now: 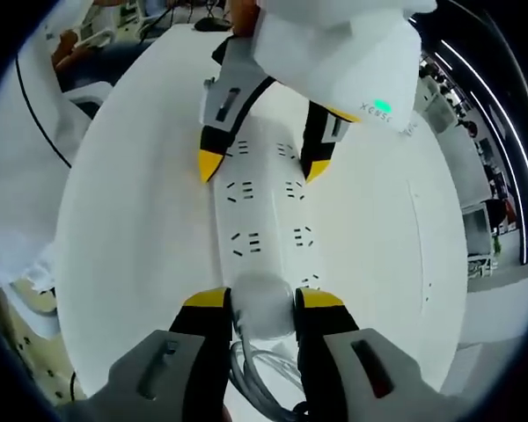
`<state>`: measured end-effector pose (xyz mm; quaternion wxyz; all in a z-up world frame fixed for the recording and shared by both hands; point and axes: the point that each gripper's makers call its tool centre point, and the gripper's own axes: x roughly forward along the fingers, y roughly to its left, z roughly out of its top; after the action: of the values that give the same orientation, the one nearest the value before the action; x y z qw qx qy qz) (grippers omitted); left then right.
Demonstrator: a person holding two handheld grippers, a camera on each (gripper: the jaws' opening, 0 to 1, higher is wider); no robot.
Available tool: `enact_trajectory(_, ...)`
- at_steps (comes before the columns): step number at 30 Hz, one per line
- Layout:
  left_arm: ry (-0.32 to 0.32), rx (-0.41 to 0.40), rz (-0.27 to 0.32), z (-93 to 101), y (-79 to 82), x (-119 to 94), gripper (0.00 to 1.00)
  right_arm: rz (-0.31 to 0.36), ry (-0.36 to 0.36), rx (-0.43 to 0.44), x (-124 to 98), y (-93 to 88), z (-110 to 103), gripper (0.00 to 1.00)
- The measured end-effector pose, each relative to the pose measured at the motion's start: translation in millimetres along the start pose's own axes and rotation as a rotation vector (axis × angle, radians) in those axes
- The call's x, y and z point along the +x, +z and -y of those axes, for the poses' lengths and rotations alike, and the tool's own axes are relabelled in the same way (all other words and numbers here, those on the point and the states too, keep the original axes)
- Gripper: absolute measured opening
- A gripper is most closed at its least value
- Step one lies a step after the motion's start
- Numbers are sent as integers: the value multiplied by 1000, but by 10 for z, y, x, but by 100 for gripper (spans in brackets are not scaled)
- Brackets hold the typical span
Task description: Straighten the power strip on the desk, plug the charger into it
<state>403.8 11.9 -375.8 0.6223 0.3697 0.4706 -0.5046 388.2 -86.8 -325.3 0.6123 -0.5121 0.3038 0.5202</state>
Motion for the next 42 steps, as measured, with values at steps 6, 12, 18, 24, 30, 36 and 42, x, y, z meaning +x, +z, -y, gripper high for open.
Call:
enact_trajectory(6,-5,23,-1,36,14,-2,67,-7,-10,29,-10,-11,-12,27)
enact_trajectory(12,-11,38,-4,11,23,6,67,-10,-15,57,-9,-29,-2,27)
enact_trajectory(18,-12,49,-7,44,31,3,67,-13,-20,91,-25,-35,-37,27)
enact_trajectory(24,-15,54,-4,-11,36,12,67,-10,-25,149,-42,-34,-73,27)
enact_trajectory(30,-14,56,-7,41,27,3,68,0,-32,137,-41,-39,-66,27)
enact_trajectory(36,-14,59,-8,70,28,-5,68,6,-27,137,-20,-54,-74,28)
enact_trajectory(42,-13,60,-5,122,35,-16,68,67,-1,158,-27,-16,-118,32)
